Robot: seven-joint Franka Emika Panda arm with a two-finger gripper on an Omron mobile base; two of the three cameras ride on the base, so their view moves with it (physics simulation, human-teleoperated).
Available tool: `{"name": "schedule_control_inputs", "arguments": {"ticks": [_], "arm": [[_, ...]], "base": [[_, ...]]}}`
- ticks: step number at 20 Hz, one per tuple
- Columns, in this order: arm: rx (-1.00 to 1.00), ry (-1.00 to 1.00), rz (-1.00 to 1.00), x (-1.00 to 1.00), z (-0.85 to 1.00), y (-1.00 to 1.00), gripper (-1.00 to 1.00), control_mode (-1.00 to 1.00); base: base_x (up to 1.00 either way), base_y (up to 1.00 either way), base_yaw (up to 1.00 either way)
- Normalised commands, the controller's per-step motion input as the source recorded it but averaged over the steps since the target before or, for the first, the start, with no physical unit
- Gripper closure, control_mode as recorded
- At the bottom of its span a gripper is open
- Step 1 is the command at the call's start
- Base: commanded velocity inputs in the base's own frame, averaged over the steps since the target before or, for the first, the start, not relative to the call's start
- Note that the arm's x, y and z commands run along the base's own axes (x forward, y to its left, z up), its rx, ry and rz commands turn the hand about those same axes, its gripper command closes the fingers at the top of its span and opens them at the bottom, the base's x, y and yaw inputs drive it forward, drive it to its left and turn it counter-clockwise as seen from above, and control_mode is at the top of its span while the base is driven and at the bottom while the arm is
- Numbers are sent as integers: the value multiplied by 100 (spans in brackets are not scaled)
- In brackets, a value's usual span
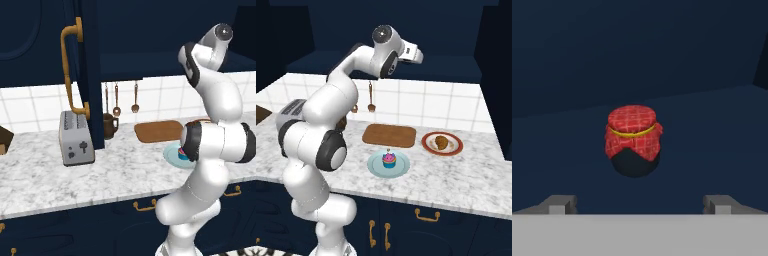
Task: From the different types of pastries on the counter, select a croissant and place it on the cutting board. Then retrieve a jar of jam from the cabinet and place it alongside the croissant on the cutting board.
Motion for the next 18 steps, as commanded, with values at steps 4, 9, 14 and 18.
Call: {"name": "schedule_control_inputs", "arguments": {"ticks": [4,9,14,18], "arm": [[2,0,0,36,13,0,-100,-100],[0,0,0,26,10,-2,-100,-100],[0,0,0,25,-4,0,-100,-100],[0,0,0,35,-6,0,-100,-100]], "base": [[0,0,0],[0,0,0],[0,0,0],[0,0,0]]}}
